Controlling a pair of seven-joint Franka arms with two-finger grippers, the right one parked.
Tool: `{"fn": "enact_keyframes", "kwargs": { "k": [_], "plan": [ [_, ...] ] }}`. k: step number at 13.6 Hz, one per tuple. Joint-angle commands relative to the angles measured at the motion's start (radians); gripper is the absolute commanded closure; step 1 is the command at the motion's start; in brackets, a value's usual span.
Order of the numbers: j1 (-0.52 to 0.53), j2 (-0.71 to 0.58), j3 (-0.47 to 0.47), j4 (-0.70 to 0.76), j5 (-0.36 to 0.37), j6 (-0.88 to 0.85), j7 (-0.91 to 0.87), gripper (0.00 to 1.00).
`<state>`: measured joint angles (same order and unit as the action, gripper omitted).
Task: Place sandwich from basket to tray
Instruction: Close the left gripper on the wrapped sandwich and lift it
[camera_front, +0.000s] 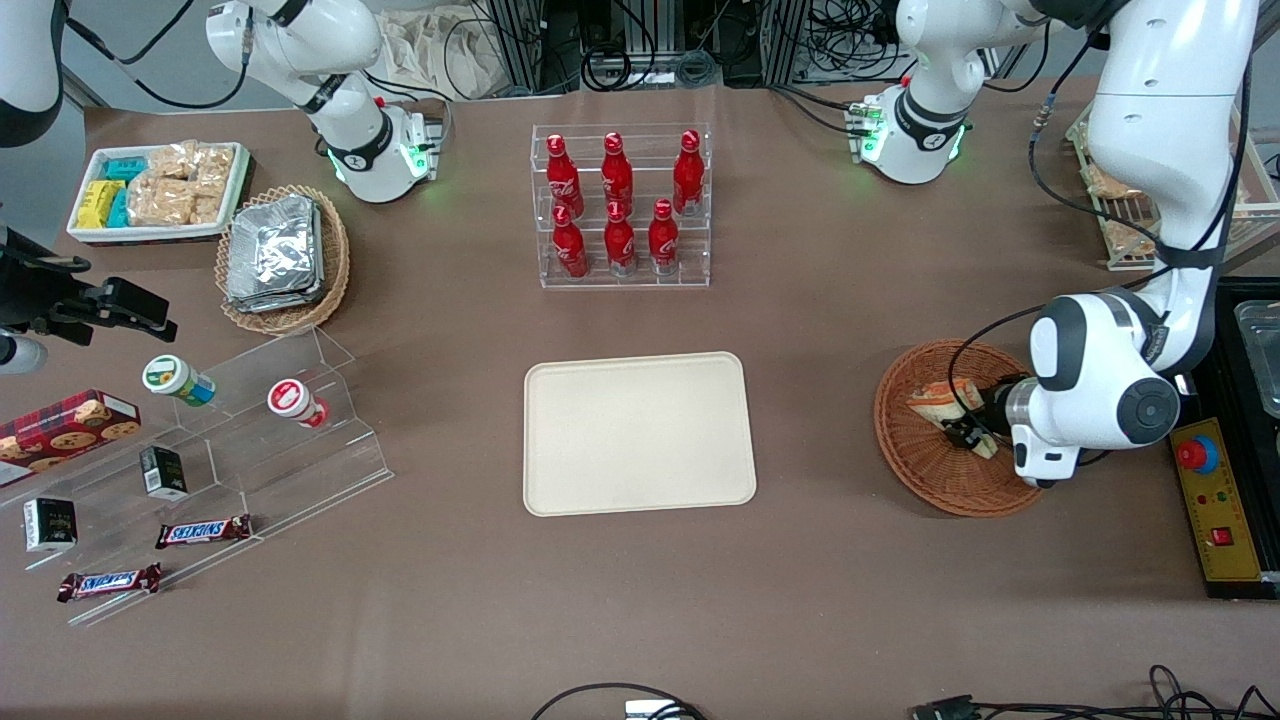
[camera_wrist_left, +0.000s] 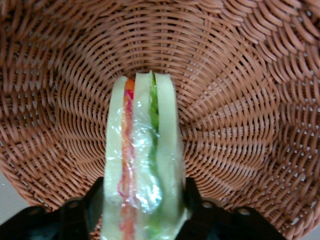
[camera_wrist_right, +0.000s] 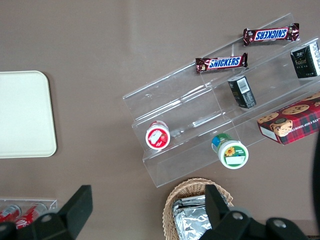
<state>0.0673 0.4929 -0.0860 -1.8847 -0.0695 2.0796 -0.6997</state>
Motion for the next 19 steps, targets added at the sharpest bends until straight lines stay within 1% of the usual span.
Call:
{"fn": "enact_keyframes", "kwargs": {
  "k": [1, 3, 4, 6, 8, 9, 11, 14, 15, 17, 19],
  "plan": [
    [-0.011, -0.014, 0.000, -0.008, -0.010, 0.010, -0.029, 0.71],
    [-0.024, -0.036, 0.000, -0.004, -0.010, -0.004, -0.032, 0.87],
    [-0.035, -0.048, 0.000, -0.001, -0.010, -0.016, -0.041, 0.91],
    [-0.040, -0.059, -0.009, 0.047, -0.010, -0.094, -0.043, 0.91],
    [-0.038, -0.065, -0.049, 0.099, -0.007, -0.183, -0.015, 0.92],
    [-0.038, -0.077, -0.075, 0.113, -0.006, -0.199, 0.012, 0.94],
    [-0.038, -0.088, -0.127, 0.131, 0.005, -0.205, 0.127, 0.95],
    [-0.040, -0.074, -0.172, 0.189, 0.005, -0.204, 0.392, 0.95],
    [-0.040, -0.068, -0.198, 0.206, 0.004, -0.201, 0.442, 0.95],
    [-0.040, -0.048, -0.253, 0.251, 0.005, -0.205, 0.445, 0.95],
    [-0.040, -0.025, -0.294, 0.260, 0.004, -0.202, 0.416, 0.95]
  ]
}}
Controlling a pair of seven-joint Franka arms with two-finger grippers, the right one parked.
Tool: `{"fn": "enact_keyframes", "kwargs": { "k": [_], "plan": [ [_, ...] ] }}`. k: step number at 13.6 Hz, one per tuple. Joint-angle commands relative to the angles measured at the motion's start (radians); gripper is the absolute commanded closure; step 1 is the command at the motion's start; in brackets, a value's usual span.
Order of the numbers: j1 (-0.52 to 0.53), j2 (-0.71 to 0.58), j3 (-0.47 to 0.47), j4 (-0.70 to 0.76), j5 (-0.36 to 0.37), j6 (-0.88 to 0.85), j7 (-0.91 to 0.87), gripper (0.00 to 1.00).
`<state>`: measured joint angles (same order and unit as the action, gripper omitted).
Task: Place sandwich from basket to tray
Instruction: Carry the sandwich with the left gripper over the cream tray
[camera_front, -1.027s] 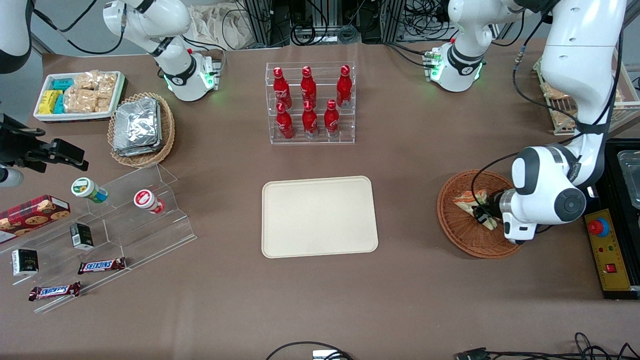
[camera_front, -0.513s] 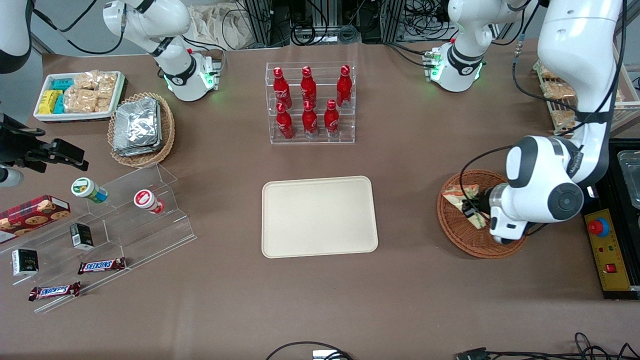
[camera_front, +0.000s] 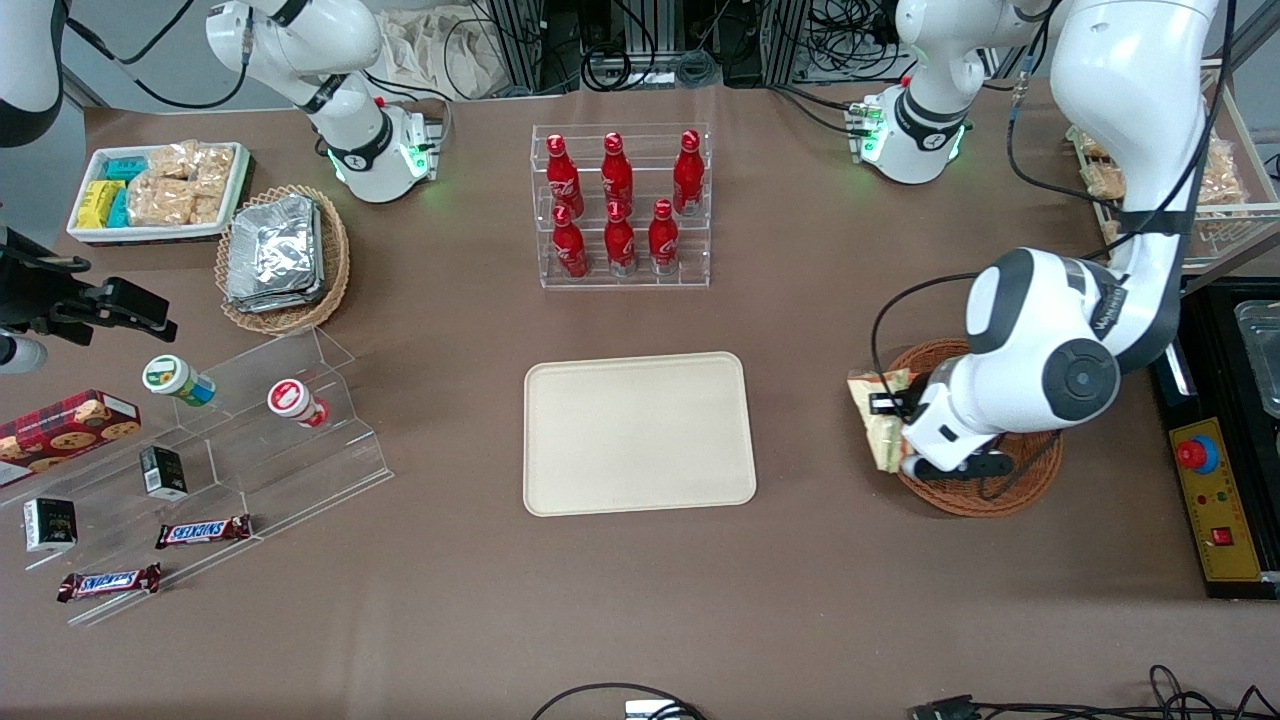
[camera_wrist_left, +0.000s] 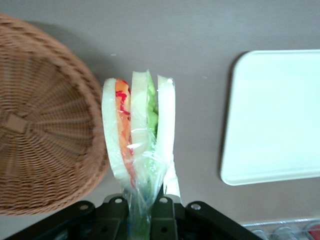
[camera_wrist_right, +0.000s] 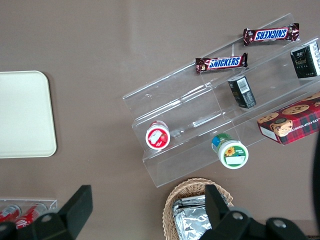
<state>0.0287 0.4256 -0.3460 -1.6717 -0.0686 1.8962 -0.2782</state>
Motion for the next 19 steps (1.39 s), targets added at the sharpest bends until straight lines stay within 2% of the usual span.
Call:
{"fn": "enact_keyframes", "kwargs": {
  "k": [1, 3, 5, 7, 10, 12, 17, 19],
  "plan": [
    [-0.001, 0.056, -0.054, 0.061, 0.006, -0.019, -0.044, 0.96],
    [-0.003, 0.090, -0.091, 0.082, 0.033, -0.019, -0.093, 0.98],
    [-0.009, 0.126, -0.154, 0.098, 0.132, -0.017, -0.171, 0.98],
    [-0.076, 0.168, -0.160, 0.134, 0.205, -0.019, -0.263, 0.98],
    [-0.174, 0.266, -0.154, 0.211, 0.211, -0.013, -0.355, 1.00],
    [-0.234, 0.335, -0.152, 0.269, 0.272, -0.008, -0.415, 1.00],
    [-0.243, 0.415, -0.159, 0.279, 0.343, 0.049, -0.446, 1.00],
    [-0.292, 0.432, -0.151, 0.282, 0.360, 0.075, -0.446, 0.99]
  ]
}}
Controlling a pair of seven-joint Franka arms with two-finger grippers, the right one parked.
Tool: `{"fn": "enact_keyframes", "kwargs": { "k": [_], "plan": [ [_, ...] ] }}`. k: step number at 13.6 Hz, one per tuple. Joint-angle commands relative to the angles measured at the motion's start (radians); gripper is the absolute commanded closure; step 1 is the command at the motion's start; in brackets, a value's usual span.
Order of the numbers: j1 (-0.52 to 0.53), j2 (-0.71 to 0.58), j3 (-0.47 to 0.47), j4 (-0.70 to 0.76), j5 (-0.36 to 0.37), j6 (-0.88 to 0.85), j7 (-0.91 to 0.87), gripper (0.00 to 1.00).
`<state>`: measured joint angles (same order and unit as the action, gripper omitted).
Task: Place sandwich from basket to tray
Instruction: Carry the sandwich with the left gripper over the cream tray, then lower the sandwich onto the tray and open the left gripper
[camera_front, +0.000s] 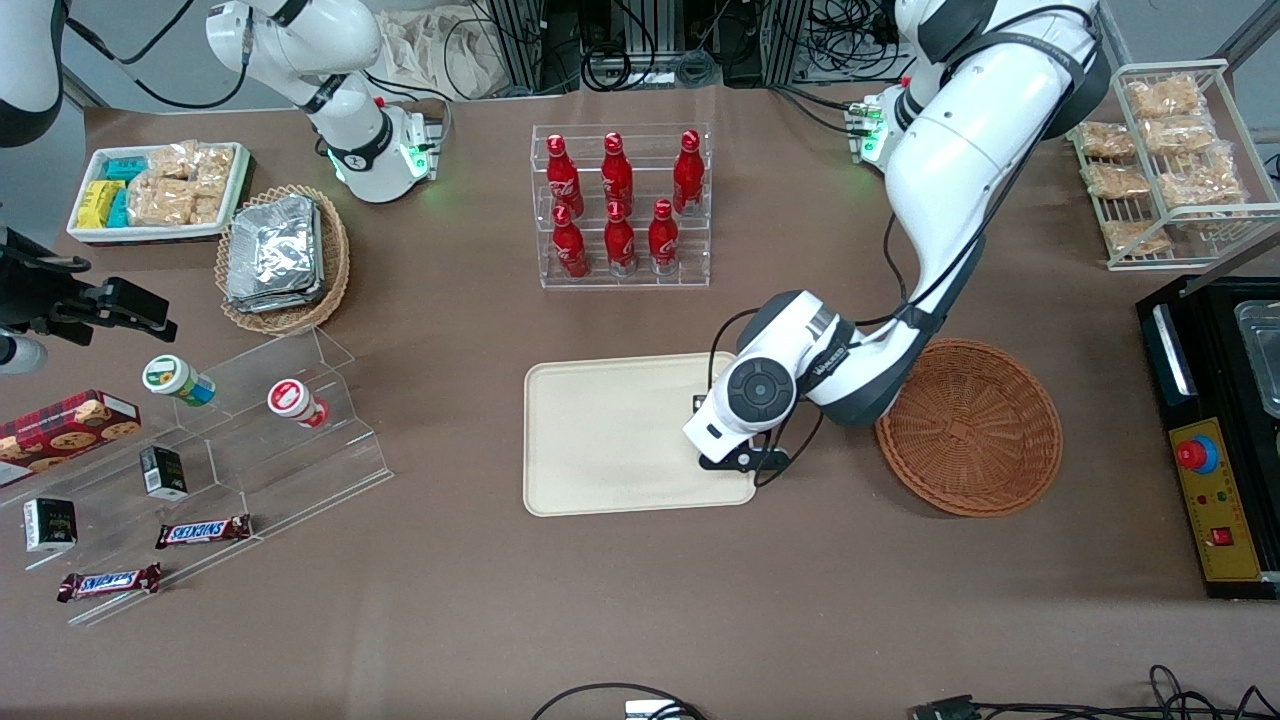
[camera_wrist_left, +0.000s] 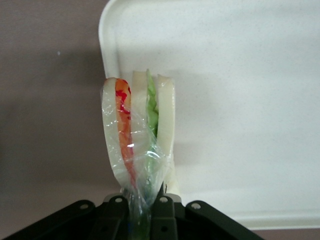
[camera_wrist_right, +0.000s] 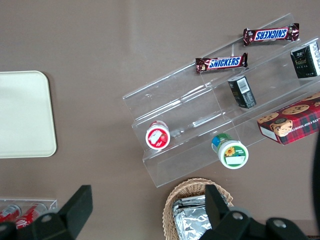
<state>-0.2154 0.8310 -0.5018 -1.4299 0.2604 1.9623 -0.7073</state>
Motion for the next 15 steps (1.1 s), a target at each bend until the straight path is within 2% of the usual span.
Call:
{"fn": "enact_keyframes", "kwargs": {
  "k": [1, 4, 5, 7, 8, 13, 15],
  "plan": [
    [-0.048, 0.039, 0.005, 0.043, 0.031, 0.019, -0.017, 0.98],
    [-0.048, 0.040, 0.005, 0.048, 0.030, 0.020, -0.018, 0.95],
    [-0.048, 0.040, 0.005, 0.051, 0.030, 0.020, -0.017, 0.85],
    [-0.042, 0.042, 0.005, 0.051, 0.030, 0.020, -0.011, 0.10],
    [-0.041, 0.040, 0.005, 0.051, 0.033, 0.020, -0.009, 0.00],
    [0.034, -0.038, 0.002, 0.052, 0.030, 0.000, -0.009, 0.00],
    [0.082, -0.113, 0.000, 0.052, 0.026, -0.090, 0.015, 0.00]
  ]
}}
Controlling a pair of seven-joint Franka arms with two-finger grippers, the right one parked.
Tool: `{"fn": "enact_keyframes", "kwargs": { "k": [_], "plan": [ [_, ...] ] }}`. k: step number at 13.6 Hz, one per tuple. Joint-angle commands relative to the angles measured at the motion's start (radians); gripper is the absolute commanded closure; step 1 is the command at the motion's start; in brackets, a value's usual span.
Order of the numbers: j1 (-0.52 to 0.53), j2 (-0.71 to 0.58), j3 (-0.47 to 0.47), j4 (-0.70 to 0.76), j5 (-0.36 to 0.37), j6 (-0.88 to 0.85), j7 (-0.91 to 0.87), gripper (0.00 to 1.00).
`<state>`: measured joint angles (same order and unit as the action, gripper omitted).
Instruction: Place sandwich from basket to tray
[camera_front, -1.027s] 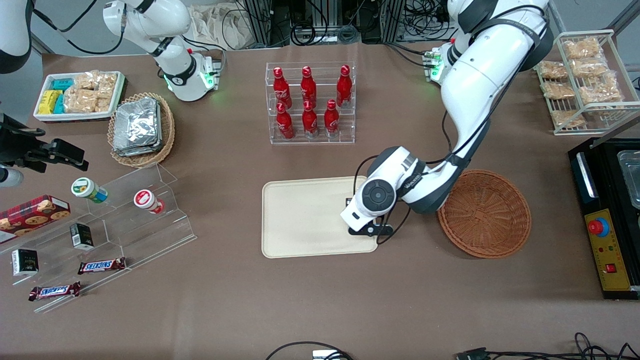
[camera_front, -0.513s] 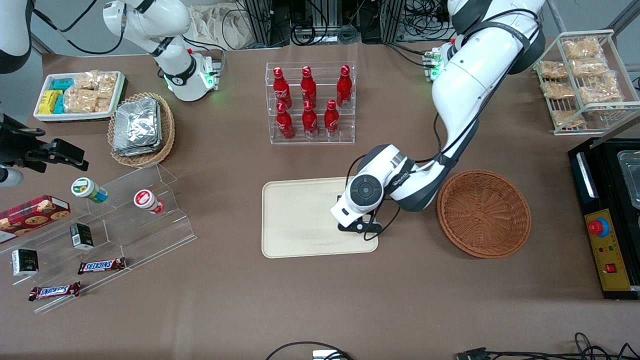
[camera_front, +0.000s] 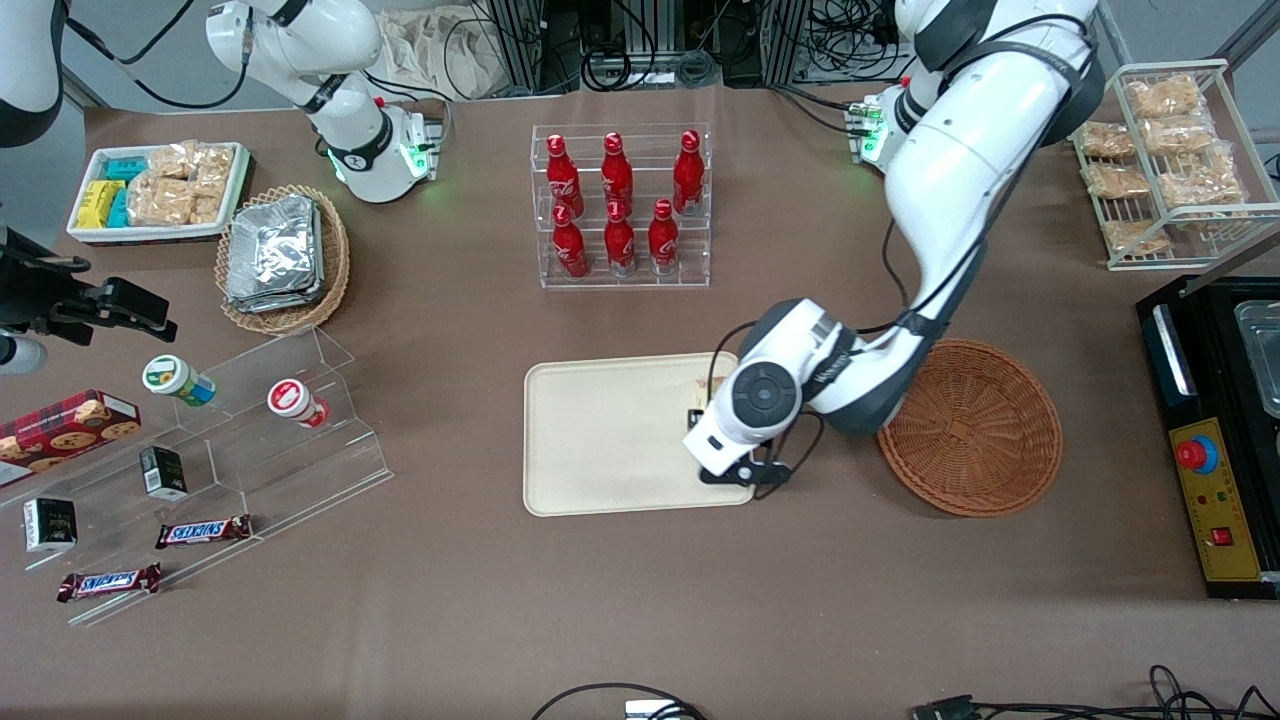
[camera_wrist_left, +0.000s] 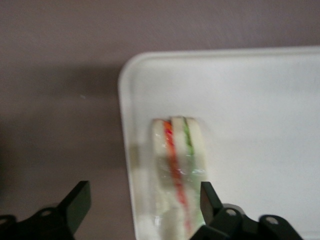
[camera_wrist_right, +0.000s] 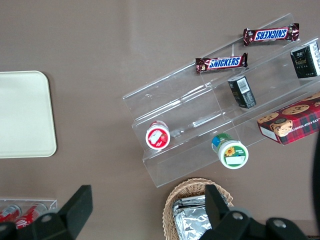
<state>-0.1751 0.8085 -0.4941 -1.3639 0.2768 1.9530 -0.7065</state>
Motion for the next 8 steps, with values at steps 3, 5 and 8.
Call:
{"fn": "enact_keyframes", "kwargs": {
  "k": [3, 5, 8],
  "plan": [
    [0.113, -0.236, -0.006, -0.015, -0.002, -0.207, 0.067, 0.00],
    [0.182, -0.317, -0.011, -0.014, -0.004, -0.282, 0.099, 0.00],
    [0.282, -0.438, -0.011, -0.014, -0.007, -0.431, 0.296, 0.00]
  ]
}}
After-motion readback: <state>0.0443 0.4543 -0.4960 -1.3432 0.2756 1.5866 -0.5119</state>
